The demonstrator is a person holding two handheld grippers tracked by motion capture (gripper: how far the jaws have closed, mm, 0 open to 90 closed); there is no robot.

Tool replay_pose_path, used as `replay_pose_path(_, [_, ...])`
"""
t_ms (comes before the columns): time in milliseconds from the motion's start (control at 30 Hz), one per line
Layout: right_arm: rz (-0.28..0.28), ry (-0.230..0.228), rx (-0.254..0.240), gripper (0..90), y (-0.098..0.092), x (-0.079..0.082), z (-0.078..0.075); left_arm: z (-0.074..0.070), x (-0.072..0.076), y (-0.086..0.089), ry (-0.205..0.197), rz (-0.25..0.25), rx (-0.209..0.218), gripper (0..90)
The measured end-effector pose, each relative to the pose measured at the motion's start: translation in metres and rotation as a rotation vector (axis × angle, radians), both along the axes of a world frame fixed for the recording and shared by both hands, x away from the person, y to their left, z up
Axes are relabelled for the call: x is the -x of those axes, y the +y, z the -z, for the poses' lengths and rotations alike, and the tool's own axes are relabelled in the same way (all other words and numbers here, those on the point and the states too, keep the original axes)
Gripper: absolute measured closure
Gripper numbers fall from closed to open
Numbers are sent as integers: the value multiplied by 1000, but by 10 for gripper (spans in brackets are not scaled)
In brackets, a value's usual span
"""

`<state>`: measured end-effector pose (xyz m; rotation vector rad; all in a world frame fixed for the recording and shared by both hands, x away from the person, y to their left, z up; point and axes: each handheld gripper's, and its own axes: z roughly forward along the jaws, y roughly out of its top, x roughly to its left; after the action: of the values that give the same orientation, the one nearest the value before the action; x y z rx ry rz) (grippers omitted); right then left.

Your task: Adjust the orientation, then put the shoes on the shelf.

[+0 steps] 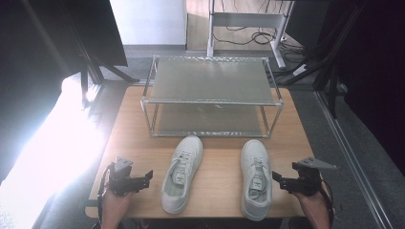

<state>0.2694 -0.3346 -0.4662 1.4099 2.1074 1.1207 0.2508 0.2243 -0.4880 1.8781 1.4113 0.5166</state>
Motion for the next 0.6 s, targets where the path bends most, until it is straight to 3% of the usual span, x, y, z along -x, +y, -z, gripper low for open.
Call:
replay_pose_path(267, [0, -18, -14, 66, -2, 12, -6, -6, 6, 0, 0, 2, 18, 29])
replay_pose_path(600, [-23, -44, -33, 54, 3, 29, -15, -21, 16, -6, -4, 42, 21, 26])
